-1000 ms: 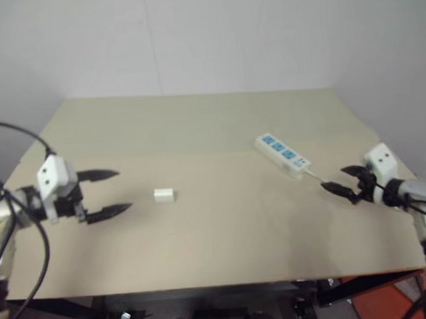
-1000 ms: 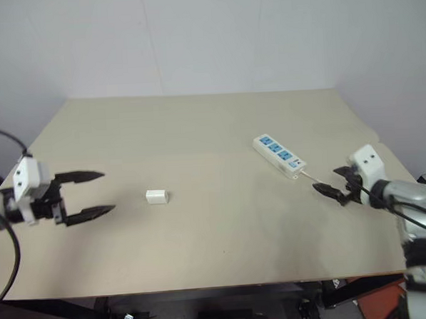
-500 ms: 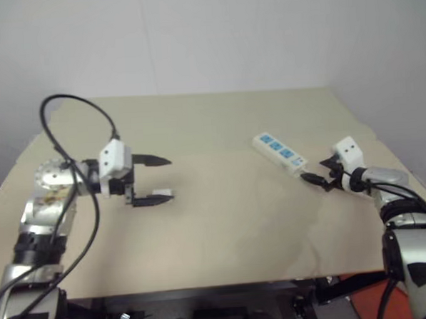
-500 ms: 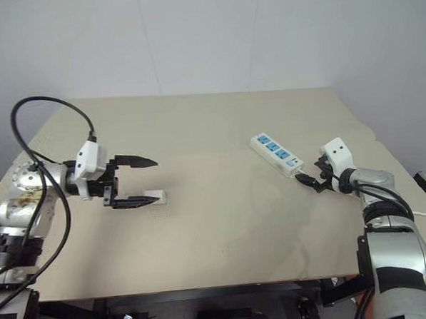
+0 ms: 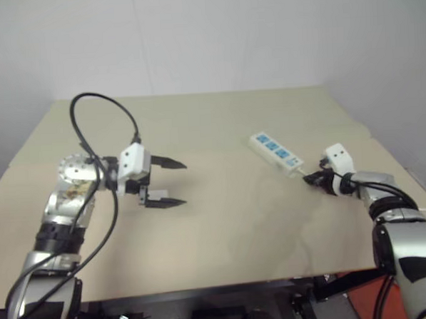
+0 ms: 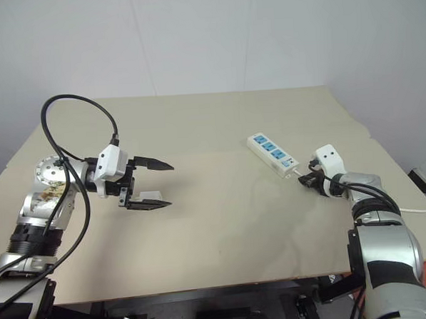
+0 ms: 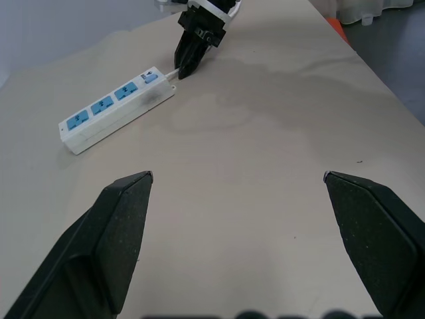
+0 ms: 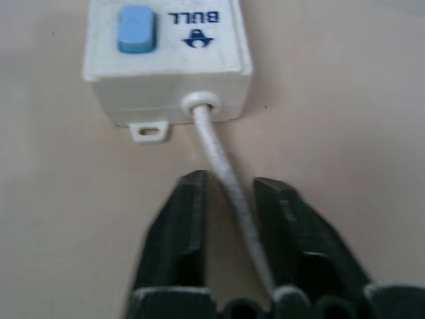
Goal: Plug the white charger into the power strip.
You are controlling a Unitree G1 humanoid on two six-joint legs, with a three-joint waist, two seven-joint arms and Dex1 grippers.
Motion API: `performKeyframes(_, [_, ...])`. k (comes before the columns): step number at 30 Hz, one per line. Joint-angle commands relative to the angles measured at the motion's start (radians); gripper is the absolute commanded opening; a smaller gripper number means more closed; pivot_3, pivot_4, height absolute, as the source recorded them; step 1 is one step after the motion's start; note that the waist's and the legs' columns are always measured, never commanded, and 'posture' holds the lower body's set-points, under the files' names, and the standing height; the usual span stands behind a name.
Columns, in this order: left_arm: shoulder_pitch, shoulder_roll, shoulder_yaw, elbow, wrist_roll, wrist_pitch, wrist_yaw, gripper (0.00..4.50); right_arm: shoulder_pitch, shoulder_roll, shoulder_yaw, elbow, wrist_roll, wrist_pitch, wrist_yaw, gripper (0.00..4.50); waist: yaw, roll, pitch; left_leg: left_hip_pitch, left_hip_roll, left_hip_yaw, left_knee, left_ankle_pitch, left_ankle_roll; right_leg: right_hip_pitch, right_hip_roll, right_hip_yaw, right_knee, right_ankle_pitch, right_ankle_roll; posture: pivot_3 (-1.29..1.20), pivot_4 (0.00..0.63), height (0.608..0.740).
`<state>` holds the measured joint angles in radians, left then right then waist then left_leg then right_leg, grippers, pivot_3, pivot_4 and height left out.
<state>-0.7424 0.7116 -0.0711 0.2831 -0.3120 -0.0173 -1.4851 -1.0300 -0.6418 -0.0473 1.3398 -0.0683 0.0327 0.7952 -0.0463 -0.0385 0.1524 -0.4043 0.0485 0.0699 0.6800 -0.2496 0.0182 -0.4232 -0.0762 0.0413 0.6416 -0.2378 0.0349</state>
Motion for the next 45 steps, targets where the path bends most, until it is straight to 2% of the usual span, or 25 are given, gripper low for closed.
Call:
performKeyframes(1, [-0.003,0.016,0.016,-0.016,-0.001,-0.016,-0.003,4.5,-0.02,-0.007,-0.004,-0.003,-0.01,0.013,0.022,0.03,0.0,0.0,0.0,0.0,0.0,0.0,0.0,0.0,0.0,0.0,0.0,0.0,0.0,0.0,0.0,0.0,0.15,0.74])
performKeyframes(6, [0.011,0.016,0.016,-0.026,-0.001,-0.019,0.004,4.5,-0.003,-0.008,0.014,-0.019,-0.039,-0.071,0.045,0.01,0.0,0.0,0.0,0.0,0.0,0.0,0.0,0.0,0.0,0.0,0.0,0.0,0.0,0.0,0.0,0.0,0.15,0.74])
performKeyframes(15, [0.041,0.035,0.036,-0.04,-0.001,-0.021,0.035,4.5,0.127,0.027,0.014,-0.192,0.017,-0.269,0.279,0.01,-0.002,0.0,0.0,0.0,0.0,0.0,0.0,0.0,0.0,0.0,0.0,0.0,0.0,0.0,0.0,0.0,0.15,0.74])
performKeyframes(23, [0.066,0.054,0.048,-0.067,-0.014,-0.004,0.052,4.5,0.467,-0.012,0.009,-0.663,0.109,-0.203,0.353,0.01,0.008,0.0,0.0,0.0,0.0,-0.001,0.0,0.0,0.0,0.001,0.0,-0.001,0.003,0.0,0.0,0.0,0.15,0.74])
performKeyframes(29, [0.057,0.049,0.039,-0.055,-0.006,-0.005,0.052,4.5,0.552,-0.009,-0.001,-0.79,0.135,-0.106,0.272,0.01,0.016,0.0,0.0,0.002,0.0,-0.001,0.001,0.0,0.0,0.002,0.0,-0.001,0.0,0.0,0.0,0.0,0.15,0.74])
performKeyframes(35, [0.046,0.039,0.027,-0.048,0.004,-0.007,0.056,4.5,0.575,0.006,-0.014,-0.86,0.196,-0.087,0.267,1.84,0.018,0.0,0.0,0.001,0.0,-0.001,0.001,0.0,0.0,0.002,0.0,0.0,0.0,0.0,0.0,0.0,0.15,0.74])
performKeyframes(42, [0.063,0.046,0.038,-0.071,-0.008,0.003,0.068,4.5,0.633,0.02,-0.08,-0.939,0.294,-0.077,0.226,4.31,0.029,0.0,0.0,0.0,0.0,-0.001,0.001,0.0,0.0,0.001,0.0,0.0,0.0,0.0,0.0,0.0,0.15,0.74])
performKeyframes(43, [0.068,0.048,0.04,-0.075,-0.009,0.005,0.068,4.5,0.647,0.024,-0.092,-0.954,0.317,-0.07,0.226,4.46,0.031,0.0,0.0,0.0,0.0,-0.001,0.001,0.0,0.0,0.001,0.0,0.0,0.0,0.0,0.0,0.0,0.15,0.74])
performKeyframes(45, [0.073,0.052,0.044,-0.077,-0.012,0.007,0.069,4.5,0.677,0.034,-0.108,-0.991,0.351,-0.06,0.222,4.46,0.032,0.0,0.0,0.0,0.0,-0.001,0.001,0.0,0.0,0.001,0.0,0.0,0.0,0.0,0.0,0.0,0.15,0.74])
